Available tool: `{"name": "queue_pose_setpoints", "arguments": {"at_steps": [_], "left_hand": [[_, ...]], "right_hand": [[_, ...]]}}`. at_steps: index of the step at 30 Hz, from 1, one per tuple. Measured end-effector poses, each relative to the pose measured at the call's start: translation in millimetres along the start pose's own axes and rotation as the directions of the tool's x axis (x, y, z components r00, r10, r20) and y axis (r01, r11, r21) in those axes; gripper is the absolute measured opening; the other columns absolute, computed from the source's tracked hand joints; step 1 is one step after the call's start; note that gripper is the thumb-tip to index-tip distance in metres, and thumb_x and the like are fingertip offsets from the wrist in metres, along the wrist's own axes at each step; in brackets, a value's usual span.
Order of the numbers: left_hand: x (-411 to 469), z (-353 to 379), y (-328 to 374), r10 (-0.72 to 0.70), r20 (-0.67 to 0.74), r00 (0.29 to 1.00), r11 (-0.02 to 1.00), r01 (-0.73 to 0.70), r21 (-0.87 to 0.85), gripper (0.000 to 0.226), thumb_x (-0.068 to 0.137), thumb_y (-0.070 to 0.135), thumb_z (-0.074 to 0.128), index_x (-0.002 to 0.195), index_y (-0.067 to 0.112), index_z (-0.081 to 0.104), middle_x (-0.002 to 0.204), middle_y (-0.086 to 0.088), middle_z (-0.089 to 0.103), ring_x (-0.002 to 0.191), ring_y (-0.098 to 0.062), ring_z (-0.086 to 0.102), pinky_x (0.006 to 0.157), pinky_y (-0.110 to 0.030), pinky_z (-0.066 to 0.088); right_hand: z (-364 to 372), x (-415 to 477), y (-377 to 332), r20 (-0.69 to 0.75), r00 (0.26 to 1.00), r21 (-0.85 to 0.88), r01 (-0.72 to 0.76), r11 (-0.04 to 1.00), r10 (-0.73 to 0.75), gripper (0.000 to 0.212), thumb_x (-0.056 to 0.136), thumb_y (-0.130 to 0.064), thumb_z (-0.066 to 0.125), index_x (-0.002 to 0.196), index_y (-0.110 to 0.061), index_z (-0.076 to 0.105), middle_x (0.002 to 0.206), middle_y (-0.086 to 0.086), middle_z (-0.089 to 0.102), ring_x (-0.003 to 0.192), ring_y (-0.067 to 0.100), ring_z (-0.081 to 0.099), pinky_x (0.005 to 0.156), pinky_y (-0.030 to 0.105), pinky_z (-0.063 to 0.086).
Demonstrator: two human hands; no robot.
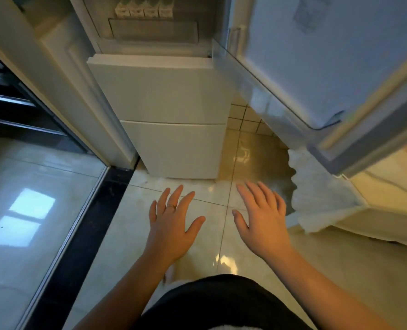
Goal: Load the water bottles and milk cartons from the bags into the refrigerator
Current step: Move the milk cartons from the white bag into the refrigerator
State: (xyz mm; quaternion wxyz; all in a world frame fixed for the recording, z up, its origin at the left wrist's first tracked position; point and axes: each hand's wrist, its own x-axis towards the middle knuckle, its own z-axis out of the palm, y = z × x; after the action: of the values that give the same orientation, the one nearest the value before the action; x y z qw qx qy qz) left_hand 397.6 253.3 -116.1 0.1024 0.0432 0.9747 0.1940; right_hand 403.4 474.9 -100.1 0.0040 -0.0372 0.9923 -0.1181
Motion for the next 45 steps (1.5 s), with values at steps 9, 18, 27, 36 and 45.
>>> {"name": "queue_pose_setpoints", "arguments": {"at_steps": [9, 18, 27, 36, 45], "left_hand": [[-66, 77, 148, 0.109, 0.160, 0.981, 0.994, -0.105, -0.036, 0.067, 0.093, 0.066, 0.039, 0.152, 0.042, 0.019, 0.164, 0.011, 0.008, 0.151, -0.016, 0.000, 0.122, -0.043, 0.008], [-52, 113, 265, 0.341, 0.282, 0.897, 0.935, -0.354, -0.004, 0.066, 0.094, 0.065, 0.039, 0.152, 0.042, 0.018, 0.164, 0.011, 0.006, 0.150, -0.014, -0.003, 0.120, -0.039, 0.003], [19, 164, 387, 0.485, 0.344, 0.804, 0.859, -0.511, -0.016, 0.064, 0.095, 0.063, 0.038, 0.152, 0.039, 0.021, 0.164, 0.009, 0.008, 0.150, -0.016, -0.001, 0.120, -0.041, 0.004], [114, 200, 513, 0.519, 0.355, 0.778, 0.843, -0.535, -0.060, 0.061, 0.097, 0.060, 0.039, 0.151, 0.041, 0.020, 0.164, 0.011, 0.007, 0.151, -0.016, 0.000, 0.120, -0.042, 0.008], [179, 207, 570, 0.408, 0.241, 0.881, 0.913, -0.399, -0.087, 0.057, 0.096, 0.055, 0.047, 0.148, 0.039, 0.030, 0.163, 0.008, 0.014, 0.150, -0.020, 0.005, 0.119, -0.043, 0.010]], "right_hand": [[-24, -115, 137, -0.003, 0.993, 0.040, -0.117, 0.992, 0.117, 0.058, 0.090, -0.050, 0.040, 0.143, -0.027, 0.043, 0.146, -0.002, 0.046, 0.138, 0.025, 0.036, 0.110, 0.047, 0.026], [-53, -172, 242, -0.090, 0.945, 0.108, -0.304, 0.946, 0.314, 0.058, 0.088, -0.049, 0.040, 0.141, -0.025, 0.046, 0.142, -0.003, 0.051, 0.133, 0.024, 0.043, 0.106, 0.047, 0.035], [-76, -163, 365, -0.095, 0.880, 0.108, -0.456, 0.883, 0.466, 0.057, 0.087, -0.043, 0.050, 0.140, -0.024, 0.047, 0.140, -0.004, 0.052, 0.131, 0.022, 0.044, 0.105, 0.045, 0.033], [-117, -106, 506, -0.086, 0.860, 0.098, -0.495, 0.864, 0.503, 0.060, 0.090, -0.044, 0.049, 0.147, -0.026, 0.040, 0.146, -0.004, 0.048, 0.137, 0.025, 0.039, 0.109, 0.046, 0.030], [-140, -33, 592, -0.151, 0.896, 0.174, -0.392, 0.904, 0.417, 0.060, 0.085, -0.041, 0.052, 0.143, -0.026, 0.046, 0.141, -0.003, 0.053, 0.133, 0.023, 0.043, 0.106, 0.045, 0.033]]}}
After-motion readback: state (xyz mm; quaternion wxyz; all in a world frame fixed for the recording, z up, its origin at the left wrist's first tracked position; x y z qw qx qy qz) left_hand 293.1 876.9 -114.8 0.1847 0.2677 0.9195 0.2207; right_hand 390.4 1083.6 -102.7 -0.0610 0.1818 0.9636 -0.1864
